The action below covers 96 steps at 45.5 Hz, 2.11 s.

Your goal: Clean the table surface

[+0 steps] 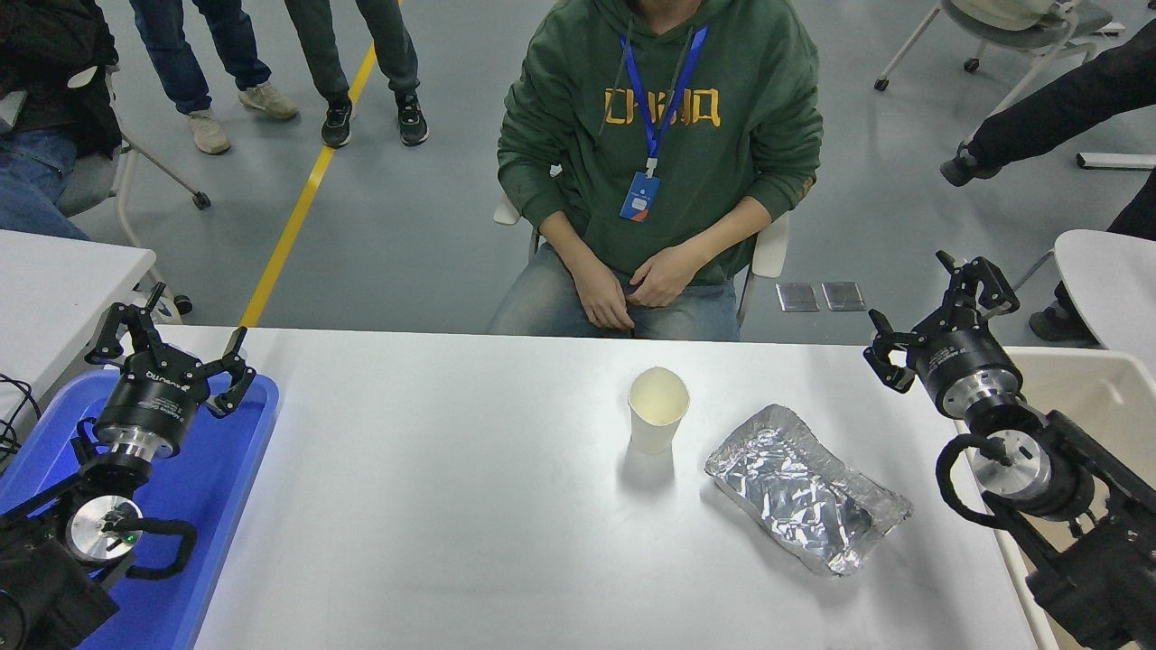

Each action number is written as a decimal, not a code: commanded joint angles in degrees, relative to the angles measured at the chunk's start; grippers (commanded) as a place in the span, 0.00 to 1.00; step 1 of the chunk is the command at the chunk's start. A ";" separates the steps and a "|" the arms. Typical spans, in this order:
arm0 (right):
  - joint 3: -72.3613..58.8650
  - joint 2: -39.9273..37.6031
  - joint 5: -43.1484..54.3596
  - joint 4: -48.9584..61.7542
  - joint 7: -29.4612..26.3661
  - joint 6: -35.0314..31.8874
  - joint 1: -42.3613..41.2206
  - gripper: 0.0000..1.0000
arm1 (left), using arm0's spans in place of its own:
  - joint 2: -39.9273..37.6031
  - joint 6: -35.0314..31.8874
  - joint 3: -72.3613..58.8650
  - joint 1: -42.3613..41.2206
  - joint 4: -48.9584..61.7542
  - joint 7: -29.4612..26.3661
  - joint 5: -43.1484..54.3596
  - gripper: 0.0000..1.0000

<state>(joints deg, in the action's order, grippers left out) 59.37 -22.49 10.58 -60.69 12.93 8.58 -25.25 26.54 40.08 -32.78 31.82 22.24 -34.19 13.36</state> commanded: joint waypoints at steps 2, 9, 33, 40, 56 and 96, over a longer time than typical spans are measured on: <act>-0.40 -0.10 -0.12 -0.04 -0.01 0.12 -0.24 1.00 | -0.17 0.00 -0.09 0.00 0.00 0.00 0.00 1.00; -0.31 -0.10 -0.12 -0.04 -0.01 0.12 -0.24 1.00 | 0.00 0.00 0.09 0.00 0.00 -0.09 0.00 1.00; -0.22 -0.80 -0.12 0.23 -0.01 0.12 -0.33 1.00 | 0.00 0.00 0.09 0.00 0.00 -0.09 0.00 1.00; -0.57 -1.77 -0.03 0.31 -0.01 0.21 -0.24 1.00 | 0.00 0.00 0.09 0.00 0.00 -0.09 0.00 1.00; -1.80 -3.44 0.85 1.01 -0.10 -1.02 -1.12 1.00 | 0.00 0.00 0.00 0.00 0.00 0.00 0.00 1.00; -31.06 -17.23 14.02 -3.28 0.08 -0.93 -11.75 1.00 | 0.00 0.00 0.00 0.00 0.00 0.00 0.00 1.00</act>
<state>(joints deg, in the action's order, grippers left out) 41.46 -33.40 17.93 -59.30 12.95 7.62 -32.29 26.54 40.08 -32.79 31.82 22.24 -34.19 13.37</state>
